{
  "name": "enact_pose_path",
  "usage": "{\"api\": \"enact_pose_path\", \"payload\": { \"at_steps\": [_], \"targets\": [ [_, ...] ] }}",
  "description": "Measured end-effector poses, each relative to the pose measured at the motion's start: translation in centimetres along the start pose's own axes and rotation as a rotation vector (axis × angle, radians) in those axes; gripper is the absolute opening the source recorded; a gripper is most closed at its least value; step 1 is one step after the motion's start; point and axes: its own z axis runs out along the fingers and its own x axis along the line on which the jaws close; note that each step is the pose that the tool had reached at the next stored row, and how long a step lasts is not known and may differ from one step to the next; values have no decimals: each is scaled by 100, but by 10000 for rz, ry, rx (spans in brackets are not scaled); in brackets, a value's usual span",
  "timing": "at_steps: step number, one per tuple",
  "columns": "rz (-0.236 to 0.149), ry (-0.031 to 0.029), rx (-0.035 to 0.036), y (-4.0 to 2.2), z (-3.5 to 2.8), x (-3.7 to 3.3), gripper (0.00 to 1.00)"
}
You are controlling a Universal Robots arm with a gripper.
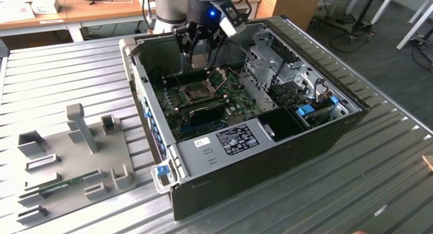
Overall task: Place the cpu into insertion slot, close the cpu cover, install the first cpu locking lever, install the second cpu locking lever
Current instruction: 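Place the cpu into insertion slot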
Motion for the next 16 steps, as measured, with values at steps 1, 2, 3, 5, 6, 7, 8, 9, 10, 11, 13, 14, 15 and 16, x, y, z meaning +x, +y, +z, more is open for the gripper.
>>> {"api": "enact_pose_path", "payload": {
  "at_steps": [1,2,3,5,6,7,8,9,10,11,13,14,15,16],
  "targets": [
    [0,1,1,0,2,0,54],
    [0,0,0,-1,6,0,54],
    [0,0,0,-1,8,0,54],
    [0,0,0,-1,8,0,54],
    [0,0,1,-1,8,0,54],
    [0,0,1,-1,8,0,54],
    [0,0,1,-1,8,0,54],
    [0,0,1,-1,8,0,54],
    [0,0,1,-1,8,0,54],
    [0,0,1,-1,8,0,54],
    [4,0,0,-1,9,0,54],
    [14,-1,1,-1,9,0,54],
    [40,-3,-1,-1,9,0,54],
    [84,-8,-1,-1,9,0,54]
  ]
}}
